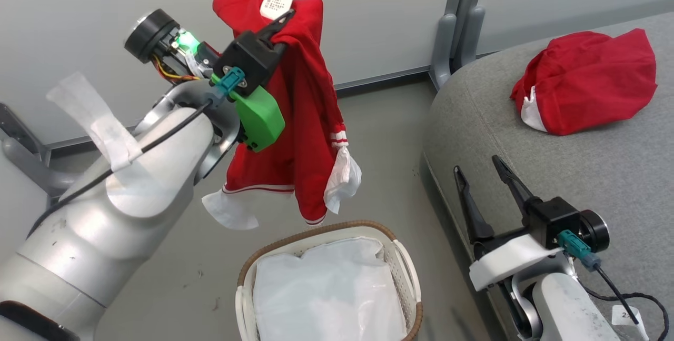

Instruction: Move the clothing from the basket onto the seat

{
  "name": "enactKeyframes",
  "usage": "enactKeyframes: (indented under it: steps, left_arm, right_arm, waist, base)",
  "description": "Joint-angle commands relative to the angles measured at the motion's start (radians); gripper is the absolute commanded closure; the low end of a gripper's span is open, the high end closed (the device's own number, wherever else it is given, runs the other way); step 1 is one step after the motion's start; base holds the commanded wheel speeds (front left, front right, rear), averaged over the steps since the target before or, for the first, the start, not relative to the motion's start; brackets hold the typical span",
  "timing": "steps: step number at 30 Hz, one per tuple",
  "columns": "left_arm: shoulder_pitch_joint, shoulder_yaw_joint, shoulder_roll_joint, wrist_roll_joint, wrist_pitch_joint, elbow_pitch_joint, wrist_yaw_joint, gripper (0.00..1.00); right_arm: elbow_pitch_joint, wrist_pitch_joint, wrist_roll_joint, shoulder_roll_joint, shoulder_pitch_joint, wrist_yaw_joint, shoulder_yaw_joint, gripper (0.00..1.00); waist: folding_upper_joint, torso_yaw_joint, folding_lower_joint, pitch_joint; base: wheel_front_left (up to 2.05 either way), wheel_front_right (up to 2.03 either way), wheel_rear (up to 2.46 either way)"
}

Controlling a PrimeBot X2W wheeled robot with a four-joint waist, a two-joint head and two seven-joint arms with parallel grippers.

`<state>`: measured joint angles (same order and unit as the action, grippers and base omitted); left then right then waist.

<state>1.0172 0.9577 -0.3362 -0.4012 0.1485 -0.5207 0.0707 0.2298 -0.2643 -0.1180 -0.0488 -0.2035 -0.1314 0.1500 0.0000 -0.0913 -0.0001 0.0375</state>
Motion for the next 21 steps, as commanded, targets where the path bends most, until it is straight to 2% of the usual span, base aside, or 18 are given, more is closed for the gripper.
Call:
enactKeyframes:
  steps: [1,7,12,21]
  left_arm:
    - [0.02,-0.005,-0.007,-0.006,-0.006,0.007,0.004,1.0]
    - [0.038,-0.002,-0.012,-0.011,-0.03,0.028,-0.005,1.0]
    - [0.039,0.019,0.005,-0.002,-0.04,0.054,-0.002,1.0]
    - [0.054,0.054,0.055,0.006,-0.05,0.107,0.005,1.0]
  right_arm:
    - [-0.003,0.0,-0.008,-0.003,-0.016,0.001,0.014,0.0]
    - [-0.029,0.0,-0.058,-0.003,-0.083,0.001,0.12,0.0]
    - [-0.024,0.0,-0.075,-0.003,-0.158,0.001,0.214,0.0]
    - [0.133,0.0,-0.023,-0.003,-0.293,0.001,0.307,0.0]
  waist:
    - [0.0,-0.008,0.0001,-0.006]
    - [0.0,-0.013,0.0001,-0.012]
    - [0.0,-0.002,0.0001,-0.021]
    - [0.0,0.049,0.0001,-0.035]
  base:
    - [0.0,0.0,0.0]
    - [0.0,0.0,0.0]
    - [0.0,0.0,0.0]
    - [0.0,0.0,0.0]
